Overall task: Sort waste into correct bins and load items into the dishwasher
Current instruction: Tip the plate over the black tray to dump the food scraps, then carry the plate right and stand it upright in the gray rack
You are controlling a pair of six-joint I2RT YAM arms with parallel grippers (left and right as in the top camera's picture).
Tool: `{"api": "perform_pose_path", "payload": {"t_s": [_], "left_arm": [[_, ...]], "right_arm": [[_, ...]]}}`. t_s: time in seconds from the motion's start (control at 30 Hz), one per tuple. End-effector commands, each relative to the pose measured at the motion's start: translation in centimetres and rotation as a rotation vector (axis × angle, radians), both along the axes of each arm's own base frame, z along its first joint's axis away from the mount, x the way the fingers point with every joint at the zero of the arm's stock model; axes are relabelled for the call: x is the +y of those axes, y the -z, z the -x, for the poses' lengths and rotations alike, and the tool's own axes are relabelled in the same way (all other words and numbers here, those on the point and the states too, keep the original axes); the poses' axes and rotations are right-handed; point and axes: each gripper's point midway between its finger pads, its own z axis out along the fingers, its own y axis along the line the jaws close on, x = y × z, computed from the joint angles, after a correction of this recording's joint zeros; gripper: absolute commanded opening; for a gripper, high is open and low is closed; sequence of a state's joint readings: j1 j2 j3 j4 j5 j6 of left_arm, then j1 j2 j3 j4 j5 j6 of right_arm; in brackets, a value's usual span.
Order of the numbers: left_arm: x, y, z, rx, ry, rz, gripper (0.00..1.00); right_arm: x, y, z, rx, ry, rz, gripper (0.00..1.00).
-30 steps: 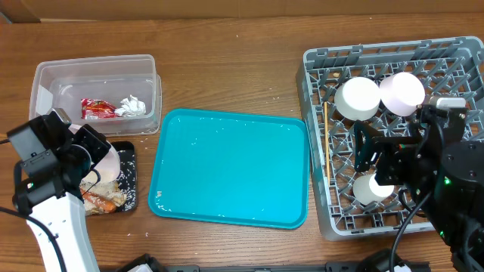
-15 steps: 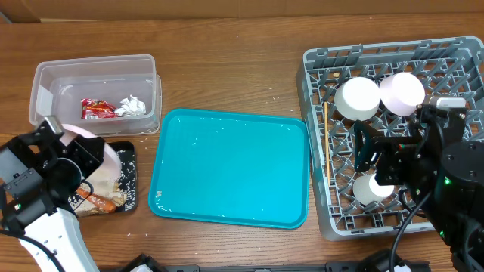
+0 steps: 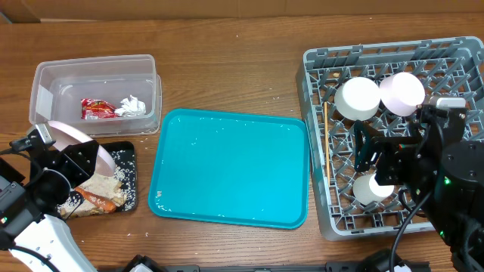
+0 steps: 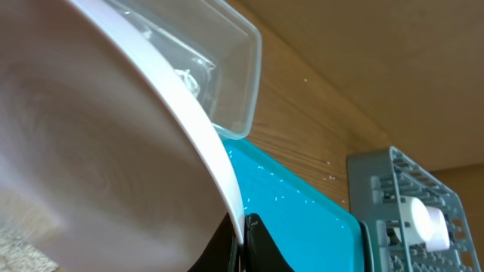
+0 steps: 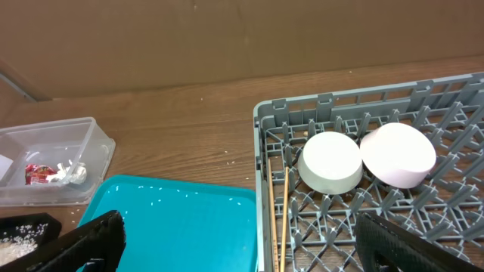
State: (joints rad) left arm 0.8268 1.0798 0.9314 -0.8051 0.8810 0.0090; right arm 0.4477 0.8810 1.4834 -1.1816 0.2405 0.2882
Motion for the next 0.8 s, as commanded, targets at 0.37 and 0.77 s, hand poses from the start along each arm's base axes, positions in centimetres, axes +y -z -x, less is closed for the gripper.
{"api": "perform_pose_path", "payload": {"t_s": [0.37, 0.77], "left_arm": [[-2.5, -1.3, 0.3, -0.093, 0.125, 0.056, 0.04], [-6.0, -5.0, 0.2, -0.273, 0.3, 0.194, 0.04]], "right_arm": [[0.0, -0.5, 0.1, -0.014, 0.002, -0.012, 1.0], [0.0, -0.5, 0.1, -0.014, 0.002, -0.012, 1.0]]}}
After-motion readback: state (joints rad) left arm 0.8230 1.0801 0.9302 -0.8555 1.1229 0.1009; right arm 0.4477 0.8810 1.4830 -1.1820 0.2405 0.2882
